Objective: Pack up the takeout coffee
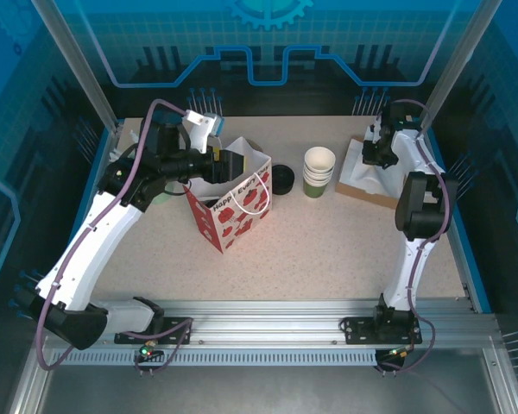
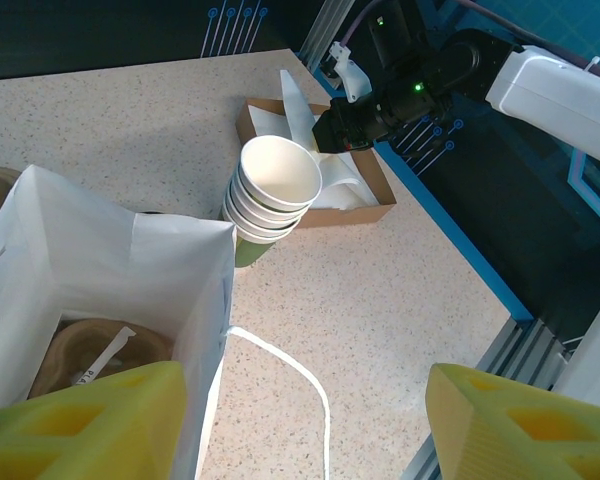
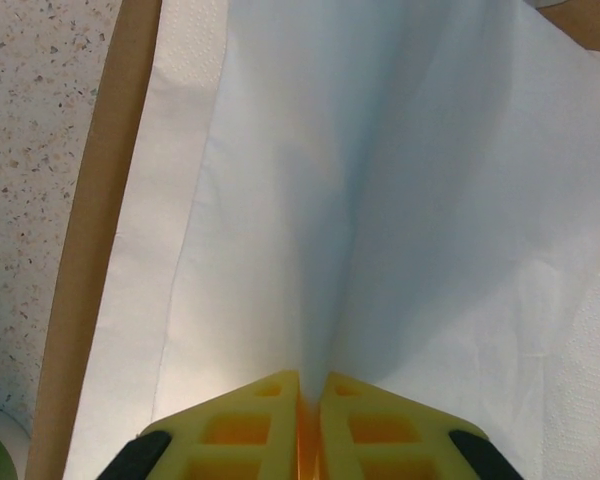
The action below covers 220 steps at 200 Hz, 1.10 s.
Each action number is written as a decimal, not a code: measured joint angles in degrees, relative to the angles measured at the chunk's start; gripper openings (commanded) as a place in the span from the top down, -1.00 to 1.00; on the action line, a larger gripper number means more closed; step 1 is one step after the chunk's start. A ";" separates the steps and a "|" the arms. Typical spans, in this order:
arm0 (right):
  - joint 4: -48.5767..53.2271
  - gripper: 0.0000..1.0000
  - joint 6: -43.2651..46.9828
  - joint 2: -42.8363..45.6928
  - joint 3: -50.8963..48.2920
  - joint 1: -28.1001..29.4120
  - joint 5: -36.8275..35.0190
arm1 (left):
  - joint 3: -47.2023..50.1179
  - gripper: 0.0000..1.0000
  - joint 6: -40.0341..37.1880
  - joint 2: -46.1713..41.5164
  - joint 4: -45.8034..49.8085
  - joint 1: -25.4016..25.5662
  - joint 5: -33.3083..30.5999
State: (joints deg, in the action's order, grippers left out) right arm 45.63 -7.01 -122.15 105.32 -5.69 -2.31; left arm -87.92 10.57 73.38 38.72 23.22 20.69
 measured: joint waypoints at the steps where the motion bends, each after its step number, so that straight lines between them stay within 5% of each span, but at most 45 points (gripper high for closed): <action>1: 0.00 0.78 0.00 0.00 0.00 0.00 0.00 | 0.00 -0.31 0.00 0.00 0.00 0.00 0.00; 80: -0.42 1.00 -0.74 3.34 -3.19 -0.15 0.94 | 0.00 -0.33 0.11 -0.07 -0.09 0.31 -0.04; 175: -9.05 1.00 -6.84 38.66 -19.26 0.13 8.46 | 0.46 -0.47 6.14 -5.14 -9.16 1.77 0.02; 220: -12.59 1.00 -9.57 51.98 -22.97 7.69 11.65 | 0.39 -0.51 9.09 -4.96 -13.35 4.00 0.17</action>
State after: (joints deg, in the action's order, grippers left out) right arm 33.04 -16.58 -70.17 82.35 2.00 9.34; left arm -87.53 19.66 68.42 25.36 27.22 20.86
